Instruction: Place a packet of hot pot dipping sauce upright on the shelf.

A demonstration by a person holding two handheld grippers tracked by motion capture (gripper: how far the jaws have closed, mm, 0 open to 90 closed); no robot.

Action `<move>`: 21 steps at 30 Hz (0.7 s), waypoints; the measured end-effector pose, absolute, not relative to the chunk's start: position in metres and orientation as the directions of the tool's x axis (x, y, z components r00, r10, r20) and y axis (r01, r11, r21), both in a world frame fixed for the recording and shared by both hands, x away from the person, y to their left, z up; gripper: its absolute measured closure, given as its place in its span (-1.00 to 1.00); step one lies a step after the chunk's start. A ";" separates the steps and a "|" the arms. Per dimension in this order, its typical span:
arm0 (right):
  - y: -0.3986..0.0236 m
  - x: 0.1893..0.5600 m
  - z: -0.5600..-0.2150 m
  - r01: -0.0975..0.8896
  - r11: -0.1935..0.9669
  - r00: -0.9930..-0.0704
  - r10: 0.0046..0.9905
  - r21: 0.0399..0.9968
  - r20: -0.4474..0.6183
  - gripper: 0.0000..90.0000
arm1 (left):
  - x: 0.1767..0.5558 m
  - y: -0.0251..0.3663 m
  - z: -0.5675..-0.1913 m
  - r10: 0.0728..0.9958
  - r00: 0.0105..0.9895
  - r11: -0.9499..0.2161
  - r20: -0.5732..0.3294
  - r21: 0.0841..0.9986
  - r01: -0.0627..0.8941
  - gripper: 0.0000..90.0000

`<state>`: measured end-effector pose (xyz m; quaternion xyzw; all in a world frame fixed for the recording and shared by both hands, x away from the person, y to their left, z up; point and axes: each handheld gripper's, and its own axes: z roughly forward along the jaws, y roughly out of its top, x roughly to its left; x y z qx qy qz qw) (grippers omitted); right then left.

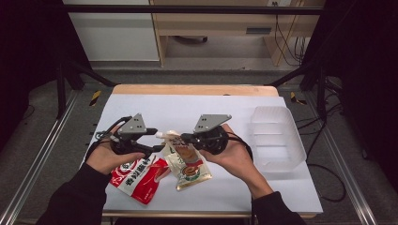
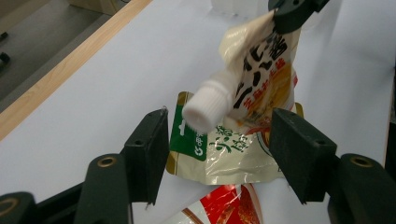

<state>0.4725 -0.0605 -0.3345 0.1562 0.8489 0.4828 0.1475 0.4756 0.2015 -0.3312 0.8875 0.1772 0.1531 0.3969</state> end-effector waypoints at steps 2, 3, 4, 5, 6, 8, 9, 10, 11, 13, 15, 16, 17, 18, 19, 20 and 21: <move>-0.057 0.472 -0.334 0.121 0.483 -0.910 0.403 0.867 -0.097 1.00 | 0.477 0.198 -0.330 0.420 0.898 -0.630 0.132 0.754 0.184 -0.05; -0.057 0.471 -0.334 0.120 0.482 -0.910 0.402 0.868 -0.097 1.00 | 0.477 0.197 -0.331 0.419 0.899 -0.628 0.129 0.756 0.184 -0.03; -0.056 0.471 -0.333 0.120 0.481 -0.911 0.401 0.868 -0.096 1.00 | 0.478 0.196 -0.331 0.415 0.901 -0.631 0.130 0.754 0.181 -0.01; -0.056 0.472 -0.333 0.121 0.479 -0.912 0.400 0.869 -0.093 1.00 | 0.479 0.195 -0.331 0.411 0.903 -0.632 0.129 0.754 0.180 0.02; -0.055 0.472 -0.333 0.123 0.478 -0.912 0.399 0.869 -0.091 1.00 | 0.480 0.195 -0.332 0.411 0.902 -0.632 0.131 0.754 0.179 0.06; -0.055 0.471 -0.334 0.122 0.483 -0.912 0.399 0.867 -0.095 1.00 | 0.483 0.196 -0.332 0.413 0.902 -0.624 0.124 0.760 0.181 0.13; -0.055 0.471 -0.334 0.123 0.483 -0.912 0.399 0.867 -0.094 1.00 | 0.485 0.197 -0.333 0.416 0.902 -0.612 0.111 0.768 0.188 0.17; -0.055 0.471 -0.334 0.123 0.481 -0.913 0.397 0.868 -0.091 1.00 | 0.485 0.197 -0.333 0.417 0.903 -0.608 0.107 0.771 0.189 0.23; -0.055 0.471 -0.335 0.127 0.481 -0.913 0.398 0.868 -0.087 1.00 | 0.486 0.197 -0.334 0.416 0.903 -0.610 0.110 0.770 0.187 0.28; -0.054 0.470 -0.336 0.126 0.480 -0.914 0.396 0.868 -0.086 1.00 | 0.487 0.196 -0.335 0.415 0.903 -0.614 0.114 0.767 0.186 0.34; -0.053 0.470 -0.336 0.128 0.481 -0.913 0.398 0.867 -0.086 1.00 | 0.487 0.196 -0.336 0.404 0.908 -0.621 0.114 0.763 0.180 0.43; -0.053 0.470 -0.336 0.128 0.481 -0.913 0.398 0.867 -0.086 1.00 | 0.487 0.197 -0.336 0.402 0.910 -0.619 0.103 0.763 0.186 0.43; -0.054 0.471 -0.337 0.132 0.476 -0.912 0.402 0.869 -0.082 1.00 | 0.487 0.197 -0.336 0.400 0.911 -0.615 0.099 0.766 0.187 0.47; -0.054 0.471 -0.337 0.132 0.476 -0.912 0.402 0.869 -0.082 1.00 | 0.486 0.197 -0.335 0.401 0.911 -0.609 0.098 0.771 0.185 0.47; -0.055 0.472 -0.337 0.133 0.470 -0.911 0.404 0.873 -0.079 1.00 | 0.486 0.197 -0.335 0.397 0.912 -0.614 0.105 0.769 0.179 0.51; -0.055 0.472 -0.337 0.133 0.470 -0.911 0.404 0.873 -0.079 1.00 | 0.485 0.197 -0.335 0.391 0.914 -0.620 0.105 0.764 0.177 0.51; -0.055 0.471 -0.338 0.135 0.469 -0.909 0.409 0.873 -0.080 1.00 | 0.485 0.196 -0.335 0.385 0.917 -0.623 0.102 0.762 0.177 0.54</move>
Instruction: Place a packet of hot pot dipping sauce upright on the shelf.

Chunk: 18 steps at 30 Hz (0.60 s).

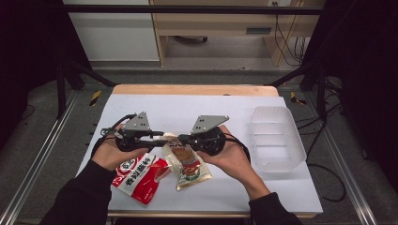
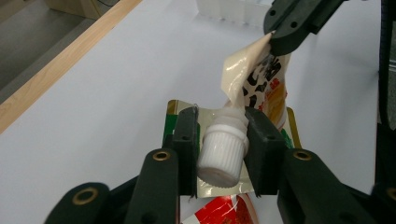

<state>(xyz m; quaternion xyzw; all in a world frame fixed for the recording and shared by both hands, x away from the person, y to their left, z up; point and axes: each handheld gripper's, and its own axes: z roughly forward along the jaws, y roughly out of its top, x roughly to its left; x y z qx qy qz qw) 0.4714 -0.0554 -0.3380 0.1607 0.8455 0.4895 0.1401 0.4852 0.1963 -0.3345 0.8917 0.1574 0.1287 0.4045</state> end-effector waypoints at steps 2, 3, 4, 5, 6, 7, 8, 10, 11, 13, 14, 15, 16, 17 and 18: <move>-0.057 0.471 -0.340 0.142 0.463 -0.903 0.423 0.875 -0.077 1.00 | 0.486 0.194 -0.333 0.376 0.922 -0.625 0.089 0.759 0.181 0.58; -0.058 0.471 -0.342 0.143 0.458 -0.901 0.427 0.877 -0.076 1.00 | 0.486 0.193 -0.332 0.372 0.923 -0.634 0.097 0.753 0.177 0.59; -0.059 0.471 -0.343 0.144 0.457 -0.900 0.430 0.878 -0.076 1.00 | 0.486 0.191 -0.331 0.365 0.926 -0.644 0.099 0.745 0.174 0.60; -0.060 0.470 -0.344 0.145 0.457 -0.897 0.434 0.878 -0.078 0.99 | 0.486 0.188 -0.329 0.361 0.927 -0.650 0.101 0.740 0.173 0.60; -0.062 0.470 -0.345 0.148 0.460 -0.895 0.439 0.876 -0.079 0.99 | 0.486 0.186 -0.327 0.355 0.929 -0.657 0.103 0.734 0.170 0.60; -0.064 0.469 -0.345 0.150 0.462 -0.892 0.444 0.874 -0.082 0.98 | 0.486 0.183 -0.325 0.342 0.933 -0.670 0.110 0.725 0.160 0.61; -0.065 0.469 -0.345 0.155 0.465 -0.890 0.449 0.871 -0.081 0.97 | 0.486 0.180 -0.322 0.331 0.937 -0.677 0.113 0.720 0.153 0.61; -0.069 0.468 -0.345 0.160 0.481 -0.884 0.458 0.862 -0.092 0.95 | 0.486 0.173 -0.317 0.316 0.940 -0.699 0.127 0.701 0.140 0.62; -0.070 0.468 -0.345 0.158 0.488 -0.883 0.459 0.859 -0.098 0.95 | 0.485 0.170 -0.314 0.308 0.943 -0.704 0.128 0.697 0.136 0.63; -0.073 0.468 -0.342 0.156 0.500 -0.882 0.459 0.852 -0.108 0.91 | 0.485 0.165 -0.309 0.294 0.946 -0.716 0.135 0.686 0.125 0.63; -0.075 0.467 -0.341 0.153 0.506 -0.882 0.458 0.849 -0.113 0.89 | 0.485 0.163 -0.306 0.290 0.947 -0.719 0.138 0.684 0.120 0.63; -0.076 0.467 -0.339 0.149 0.514 -0.882 0.455 0.845 -0.121 0.86 | 0.484 0.161 -0.304 0.285 0.948 -0.725 0.140 0.678 0.117 0.64; -0.077 0.466 -0.336 0.145 0.523 -0.881 0.454 0.840 -0.130 0.80 | 0.484 0.158 -0.302 0.274 0.950 -0.734 0.147 0.671 0.108 0.64; -0.079 0.467 -0.332 0.136 0.539 -0.883 0.447 0.831 -0.145 0.73 | 0.483 0.157 -0.301 0.270 0.950 -0.740 0.154 0.665 0.103 0.64; -0.080 0.466 -0.325 0.124 0.566 -0.878 0.446 0.815 -0.176 0.60 | 0.483 0.155 -0.299 0.262 0.952 -0.751 0.160 0.654 0.097 0.64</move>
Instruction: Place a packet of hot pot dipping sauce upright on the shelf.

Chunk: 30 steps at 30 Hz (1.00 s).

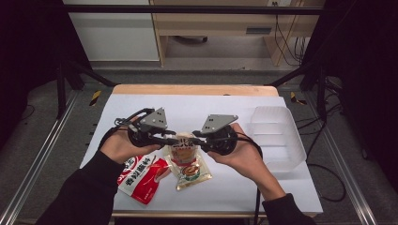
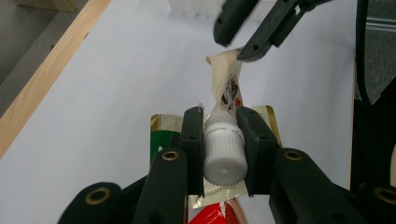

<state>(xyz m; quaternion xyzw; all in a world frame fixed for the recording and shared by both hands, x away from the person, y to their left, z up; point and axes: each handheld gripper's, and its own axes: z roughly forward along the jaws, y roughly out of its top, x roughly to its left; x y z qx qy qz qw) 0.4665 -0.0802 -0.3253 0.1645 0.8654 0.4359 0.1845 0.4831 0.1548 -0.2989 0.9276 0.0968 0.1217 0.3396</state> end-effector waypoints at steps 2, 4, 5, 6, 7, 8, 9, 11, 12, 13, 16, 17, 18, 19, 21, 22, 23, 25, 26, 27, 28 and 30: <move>-0.081 0.467 -0.317 0.109 0.609 -0.875 0.433 0.786 -0.215 0.42 | 0.483 0.152 -0.298 0.257 0.951 -0.757 0.170 0.647 0.089 0.64; -0.081 0.468 -0.313 0.099 0.626 -0.871 0.430 0.774 -0.236 0.29 | 0.484 0.150 -0.296 0.251 0.953 -0.761 0.169 0.643 0.086 0.64; -0.081 0.468 -0.309 0.092 0.647 -0.872 0.419 0.757 -0.253 0.15 | 0.484 0.150 -0.296 0.250 0.953 -0.759 0.170 0.645 0.084 0.64; -0.080 0.469 -0.308 0.090 0.663 -0.875 0.409 0.743 -0.259 0.09 | 0.484 0.149 -0.296 0.248 0.954 -0.754 0.170 0.652 0.080 0.64; -0.079 0.469 -0.305 0.077 0.696 -0.879 0.386 0.714 -0.281 -0.01 | 0.484 0.149 -0.295 0.245 0.954 -0.757 0.171 0.649 0.078 0.64; -0.078 0.470 -0.304 0.081 0.713 -0.879 0.381 0.697 -0.288 -0.09 | 0.483 0.149 -0.295 0.248 0.954 -0.751 0.167 0.655 0.080 0.64; -0.076 0.471 -0.304 0.092 0.729 -0.877 0.383 0.678 -0.292 -0.12 | 0.483 0.149 -0.294 0.245 0.954 -0.747 0.171 0.660 0.074 0.64; -0.073 0.473 -0.303 0.075 0.750 -0.877 0.363 0.657 -0.314 -0.23 | 0.483 0.150 -0.292 0.244 0.955 -0.740 0.170 0.669 0.070 0.64; -0.071 0.474 -0.301 0.063 0.764 -0.882 0.343 0.642 -0.322 -0.27 | 0.483 0.150 -0.291 0.242 0.955 -0.740 0.170 0.669 0.068 0.64; -0.071 0.474 -0.301 0.063 0.764 -0.882 0.343 0.642 -0.322 -0.27 | 0.483 0.150 -0.290 0.236 0.956 -0.741 0.174 0.669 0.061 0.64; -0.064 0.476 -0.297 0.052 0.789 -0.897 0.307 0.613 -0.318 -0.47 | 0.484 0.151 -0.287 0.227 0.958 -0.743 0.178 0.667 0.053 0.64; -0.064 0.476 -0.297 0.052 0.789 -0.897 0.307 0.613 -0.318 -0.47 | 0.484 0.151 -0.287 0.227 0.958 -0.743 0.178 0.667 0.053 0.64; -0.062 0.477 -0.295 0.059 0.796 -0.903 0.299 0.603 -0.307 -0.53 | 0.484 0.151 -0.287 0.228 0.957 -0.743 0.177 0.667 0.053 0.64; -0.061 0.479 -0.294 0.062 0.801 -0.909 0.292 0.595 -0.298 -0.54 | 0.485 0.151 -0.288 0.227 0.958 -0.744 0.177 0.667 0.053 0.64; -0.058 0.482 -0.293 0.065 0.811 -0.916 0.280 0.581 -0.288 -0.52 | 0.484 0.151 -0.289 0.223 0.958 -0.746 0.180 0.665 0.049 0.64; -0.056 0.483 -0.292 0.066 0.818 -0.919 0.272 0.571 -0.284 -0.41 | 0.484 0.151 -0.289 0.224 0.959 -0.746 0.177 0.664 0.052 0.64; -0.054 0.484 -0.291 0.057 0.822 -0.922 0.261 0.567 -0.285 -0.26 | 0.484 0.151 -0.290 0.221 0.958 -0.749 0.180 0.661 0.049 0.64; -0.051 0.486 -0.291 0.055 0.828 -0.926 0.252 0.557 -0.283 -0.15 | 0.484 0.150 -0.290 0.213 0.960 -0.759 0.183 0.650 0.044 0.64; -0.050 0.487 -0.291 0.054 0.832 -0.929 0.245 0.552 -0.278 -0.06 | 0.484 0.150 -0.291 0.213 0.959 -0.758 0.185 0.650 0.043 0.64; -0.049 0.487 -0.291 0.058 0.833 -0.933 0.242 0.551 -0.268 0.00 | 0.484 0.150 -0.291 0.213 0.960 -0.758 0.184 0.651 0.043 0.64; -0.046 0.488 -0.293 0.059 0.832 -0.940 0.232 0.551 -0.250 0.16 | 0.484 0.150 -0.292 0.212 0.960 -0.753 0.183 0.656 0.042 0.64; -0.045 0.489 -0.294 0.055 0.835 -0.942 0.226 0.548 -0.249 0.29 | 0.483 0.150 -0.292 0.212 0.960 -0.751 0.181 0.659 0.042 0.64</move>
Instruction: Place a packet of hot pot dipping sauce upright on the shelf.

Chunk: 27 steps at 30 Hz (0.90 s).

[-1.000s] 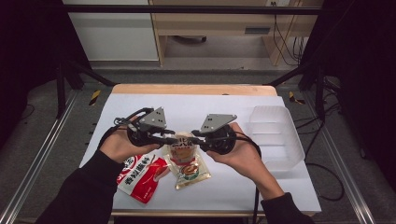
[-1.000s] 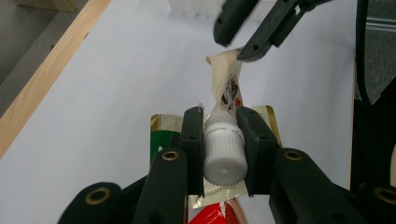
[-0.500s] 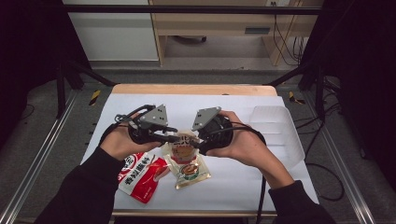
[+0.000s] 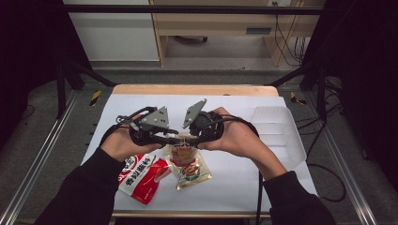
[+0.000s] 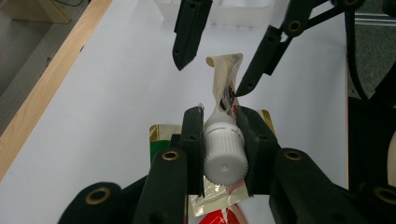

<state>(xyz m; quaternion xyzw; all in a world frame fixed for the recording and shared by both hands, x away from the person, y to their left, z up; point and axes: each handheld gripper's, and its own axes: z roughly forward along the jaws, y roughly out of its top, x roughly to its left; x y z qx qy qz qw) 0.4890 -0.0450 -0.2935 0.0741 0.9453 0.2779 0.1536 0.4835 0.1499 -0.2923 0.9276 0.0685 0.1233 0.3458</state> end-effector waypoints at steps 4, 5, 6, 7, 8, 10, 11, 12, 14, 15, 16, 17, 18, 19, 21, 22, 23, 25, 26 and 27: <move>-0.044 0.490 -0.294 0.056 0.836 -0.946 0.219 0.546 -0.239 0.52 | 0.484 0.152 -0.293 0.217 0.960 -0.744 0.175 0.666 0.047 0.64; -0.044 0.490 -0.294 0.052 0.834 -0.948 0.214 0.549 -0.236 0.62 | 0.484 0.152 -0.293 0.219 0.960 -0.744 0.175 0.666 0.048 0.64; -0.043 0.489 -0.294 0.050 0.836 -0.947 0.214 0.546 -0.240 0.70 | 0.484 0.151 -0.294 0.220 0.960 -0.744 0.175 0.666 0.048 0.64; -0.043 0.489 -0.294 0.053 0.838 -0.947 0.215 0.543 -0.239 0.74 | 0.484 0.152 -0.294 0.221 0.959 -0.743 0.175 0.668 0.049 0.64; -0.042 0.489 -0.294 0.055 0.838 -0.947 0.217 0.542 -0.238 0.79 | 0.485 0.152 -0.295 0.224 0.959 -0.741 0.172 0.670 0.053 0.64; -0.041 0.489 -0.293 0.060 0.847 -0.948 0.214 0.529 -0.237 0.90 | 0.485 0.152 -0.296 0.229 0.958 -0.739 0.170 0.671 0.058 0.64; -0.041 0.489 -0.293 0.060 0.847 -0.948 0.214 0.529 -0.237 0.90 | 0.486 0.152 -0.296 0.231 0.958 -0.739 0.169 0.671 0.060 0.64; -0.040 0.489 -0.292 0.071 0.844 -0.947 0.224 0.531 -0.231 0.92 | 0.486 0.152 -0.296 0.236 0.957 -0.737 0.170 0.673 0.063 0.64; -0.038 0.490 -0.289 0.080 0.852 -0.944 0.231 0.518 -0.235 0.94 | 0.488 0.153 -0.296 0.254 0.953 -0.727 0.163 0.683 0.076 0.63; -0.038 0.490 -0.289 0.080 0.852 -0.944 0.231 0.518 -0.235 0.94 | 0.488 0.153 -0.296 0.254 0.953 -0.727 0.163 0.683 0.076 0.63; -0.038 0.490 -0.288 0.081 0.856 -0.942 0.232 0.510 -0.241 0.95 | 0.488 0.154 -0.295 0.258 0.953 -0.723 0.161 0.686 0.080 0.63; -0.037 0.491 -0.287 0.078 0.858 -0.942 0.231 0.508 -0.245 0.95 | 0.489 0.155 -0.295 0.264 0.951 -0.719 0.160 0.690 0.083 0.62; -0.036 0.492 -0.284 0.081 0.861 -0.941 0.233 0.502 -0.247 0.96 | 0.489 0.155 -0.295 0.267 0.950 -0.715 0.160 0.694 0.084 0.59; -0.036 0.492 -0.284 0.081 0.861 -0.941 0.233 0.502 -0.247 0.96 | 0.489 0.156 -0.296 0.273 0.949 -0.706 0.156 0.703 0.087 0.59; -0.036 0.494 -0.281 0.080 0.867 -0.938 0.232 0.491 -0.256 0.96 | 0.489 0.157 -0.296 0.296 0.943 -0.686 0.155 0.721 0.097 0.22; -0.037 0.496 -0.279 0.092 0.869 -0.935 0.244 0.487 -0.258 0.96 | 0.489 0.158 -0.297 0.310 0.939 -0.674 0.151 0.732 0.105 0.13; -0.037 0.496 -0.279 0.092 0.869 -0.935 0.244 0.487 -0.258 0.96 | 0.489 0.159 -0.296 0.318 0.935 -0.672 0.158 0.733 0.105 0.13; -0.039 0.499 -0.277 0.104 0.869 -0.931 0.257 0.483 -0.260 0.96 | 0.489 0.162 -0.298 0.343 0.928 -0.662 0.146 0.738 0.128 -0.15; -0.043 0.502 -0.275 0.107 0.869 -0.927 0.263 0.482 -0.268 0.96 | 0.488 0.167 -0.299 0.359 0.921 -0.663 0.153 0.737 0.136 -0.21; -0.043 0.502 -0.275 0.107 0.869 -0.927 0.263 0.482 -0.268 0.96 | 0.488 0.167 -0.299 0.359 0.921 -0.663 0.153 0.737 0.136 -0.26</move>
